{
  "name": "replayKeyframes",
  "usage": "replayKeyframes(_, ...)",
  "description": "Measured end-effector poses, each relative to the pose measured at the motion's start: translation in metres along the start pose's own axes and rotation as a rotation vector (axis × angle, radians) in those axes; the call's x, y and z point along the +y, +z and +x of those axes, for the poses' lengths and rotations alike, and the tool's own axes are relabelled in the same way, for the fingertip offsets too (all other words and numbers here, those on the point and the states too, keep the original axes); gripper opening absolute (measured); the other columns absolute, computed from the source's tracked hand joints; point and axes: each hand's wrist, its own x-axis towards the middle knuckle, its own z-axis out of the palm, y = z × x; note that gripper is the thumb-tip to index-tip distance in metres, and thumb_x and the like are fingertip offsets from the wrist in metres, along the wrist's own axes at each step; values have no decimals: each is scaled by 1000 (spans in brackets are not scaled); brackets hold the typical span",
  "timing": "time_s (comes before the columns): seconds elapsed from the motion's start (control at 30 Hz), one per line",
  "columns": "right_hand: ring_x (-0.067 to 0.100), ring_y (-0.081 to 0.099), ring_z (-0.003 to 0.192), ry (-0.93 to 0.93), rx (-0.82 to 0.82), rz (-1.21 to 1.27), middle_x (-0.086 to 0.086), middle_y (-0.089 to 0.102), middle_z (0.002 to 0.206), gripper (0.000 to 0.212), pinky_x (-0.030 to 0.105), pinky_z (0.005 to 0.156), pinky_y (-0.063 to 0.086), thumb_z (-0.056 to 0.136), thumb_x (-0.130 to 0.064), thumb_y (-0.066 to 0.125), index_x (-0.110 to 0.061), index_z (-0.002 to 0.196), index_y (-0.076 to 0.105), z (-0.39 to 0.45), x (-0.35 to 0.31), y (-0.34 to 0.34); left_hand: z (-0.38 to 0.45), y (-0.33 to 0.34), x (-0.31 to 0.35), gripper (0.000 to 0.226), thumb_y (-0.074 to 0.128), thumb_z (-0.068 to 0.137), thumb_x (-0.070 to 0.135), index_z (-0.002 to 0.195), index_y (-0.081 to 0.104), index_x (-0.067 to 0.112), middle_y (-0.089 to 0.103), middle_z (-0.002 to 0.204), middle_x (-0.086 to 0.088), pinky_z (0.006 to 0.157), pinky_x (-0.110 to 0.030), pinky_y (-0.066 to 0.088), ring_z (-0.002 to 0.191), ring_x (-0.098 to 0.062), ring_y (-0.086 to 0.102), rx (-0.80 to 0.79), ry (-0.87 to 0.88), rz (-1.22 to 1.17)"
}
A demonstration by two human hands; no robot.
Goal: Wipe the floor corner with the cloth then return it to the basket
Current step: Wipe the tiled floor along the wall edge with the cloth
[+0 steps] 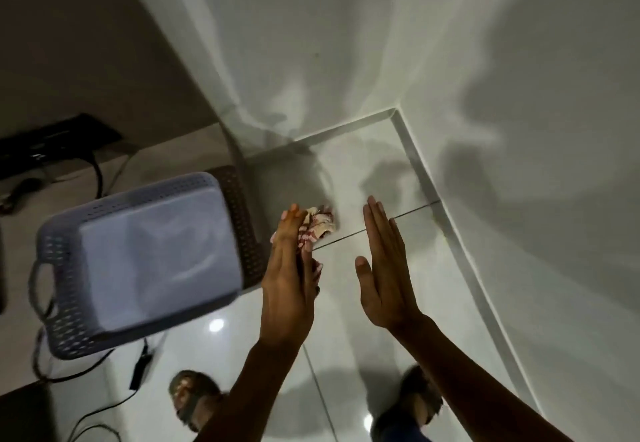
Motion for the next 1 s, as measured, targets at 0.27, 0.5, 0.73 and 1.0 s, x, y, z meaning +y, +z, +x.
replayKeyframes(0.27, 29, 15, 178, 17, -157, -167, 11, 14, 190, 71, 62, 141, 22, 115, -28, 40, 0, 177, 19, -87, 200, -96, -6, 205, 14, 54, 42, 114, 44, 167, 34, 44, 59, 74, 16, 53, -17, 48, 60, 1, 56, 25, -268, -204)
replayKeyframes(0.5, 26, 17, 177, 99, -121, -247, 10, 16, 190, 71, 43, 146, 10, 115, -28, 44, -1, 177, 21, -146, 339, -62, 19, 354, -76, 51, 41, 114, 55, 164, 34, 52, 69, 117, -20, 59, -20, 54, 80, -8, 68, -36, -235, -193)
replayKeyframes(0.73, 24, 17, 177, 215, -56, -248, 6, 17, 190, 76, 38, 145, 10, 114, -34, 50, -4, 178, 21, -179, 461, 26, 62, 473, -192, 56, 35, 112, 59, 164, 32, 38, 59, 159, -5, 106, -55, 62, 134, -32, 68, -259, -37, 101)
replayKeyframes(1.0, 26, 24, 176, 297, -12, -422, 9, 23, 189, 80, 56, 137, 35, 116, -56, 47, -7, 177, 28, -208, 552, 82, 111, 560, -255, 59, 42, 117, 26, 171, 24, 10, 23, 181, -13, 137, -54, 23, 170, -29, 15, -242, 323, 433)
